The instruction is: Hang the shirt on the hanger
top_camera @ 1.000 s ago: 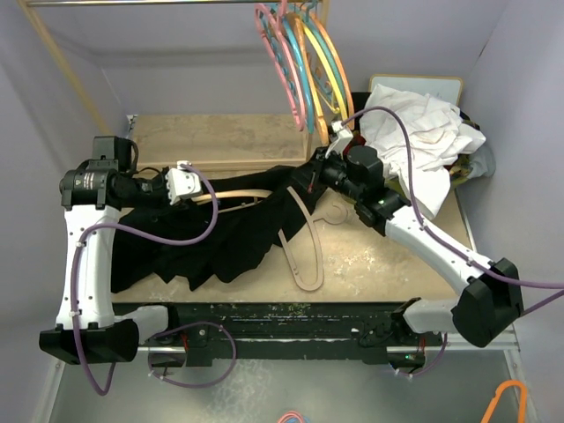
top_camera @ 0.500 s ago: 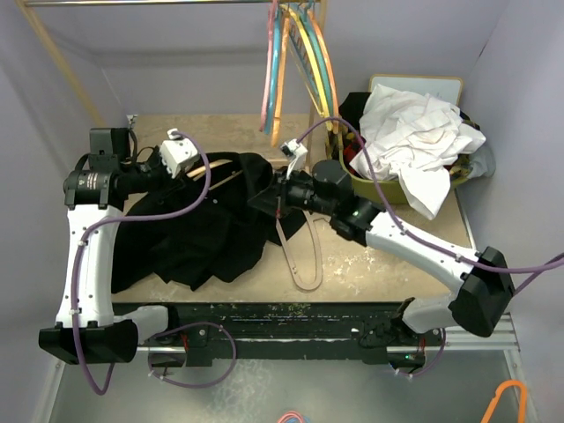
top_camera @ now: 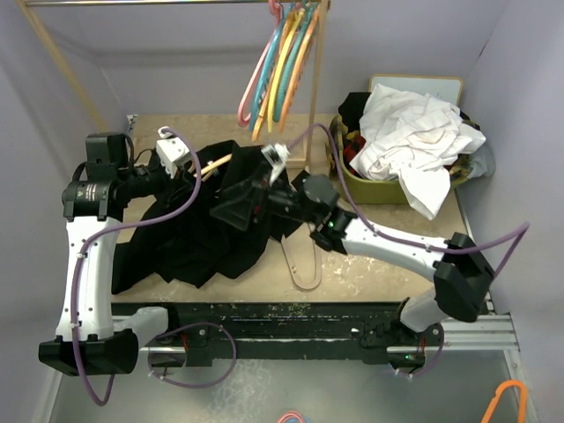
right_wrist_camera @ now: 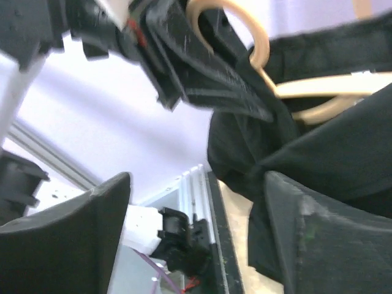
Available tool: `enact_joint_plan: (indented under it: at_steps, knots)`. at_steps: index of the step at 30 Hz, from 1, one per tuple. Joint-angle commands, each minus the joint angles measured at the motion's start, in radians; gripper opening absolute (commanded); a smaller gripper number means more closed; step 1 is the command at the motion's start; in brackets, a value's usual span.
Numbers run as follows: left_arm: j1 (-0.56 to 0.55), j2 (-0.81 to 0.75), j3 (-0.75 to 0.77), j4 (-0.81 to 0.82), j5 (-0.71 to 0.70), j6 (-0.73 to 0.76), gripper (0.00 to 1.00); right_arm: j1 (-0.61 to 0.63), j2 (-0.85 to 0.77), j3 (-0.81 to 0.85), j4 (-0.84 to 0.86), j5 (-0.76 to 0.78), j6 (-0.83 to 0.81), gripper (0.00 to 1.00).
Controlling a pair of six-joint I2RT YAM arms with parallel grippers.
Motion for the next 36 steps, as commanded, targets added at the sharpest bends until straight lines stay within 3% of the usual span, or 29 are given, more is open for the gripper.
enact_joint_plan:
  at_steps: [1,7,12,14,15,16,19,24,28,36]
  knots:
    - [0.006,-0.025,0.027,0.005,0.075,0.075,0.0,0.026,-0.185,-0.305,0.285,0.032,-0.3,1.0]
    - [0.006,-0.01,-0.004,-0.142,0.232,0.308,0.0,0.022,-0.442,-0.727,0.459,0.155,-0.649,1.0]
    - [0.006,0.028,-0.001,-0.307,0.261,0.567,0.0,-0.089,-0.595,-0.785,0.313,0.218,-0.853,1.0]
    - [0.005,0.054,-0.005,-0.359,0.251,0.647,0.0,-0.183,-0.588,-0.76,0.287,0.162,-0.897,0.88]
    - [0.004,0.065,-0.007,-0.386,0.245,0.695,0.0,-0.234,-0.574,-0.717,0.263,0.068,-0.907,0.78]
    - [0.004,0.074,-0.007,-0.408,0.242,0.728,0.0,-0.281,-0.554,-0.684,0.236,0.001,-0.908,0.75]
    - [0.001,0.087,-0.003,-0.426,0.235,0.759,0.0,-0.33,-0.52,-0.589,0.131,-0.162,-0.973,0.8]
    - [-0.008,0.111,0.024,-0.441,0.229,0.773,0.0,-0.337,-0.388,-0.374,-0.255,-0.37,-1.108,0.8]
    - [-0.017,0.125,0.029,-0.449,0.262,0.787,0.0,-0.337,-0.257,-0.239,-0.404,-0.447,-1.158,0.72]
    - [-0.03,0.132,0.03,-0.385,0.262,0.726,0.0,-0.342,-0.1,-0.057,-0.571,-0.537,-1.217,0.65]
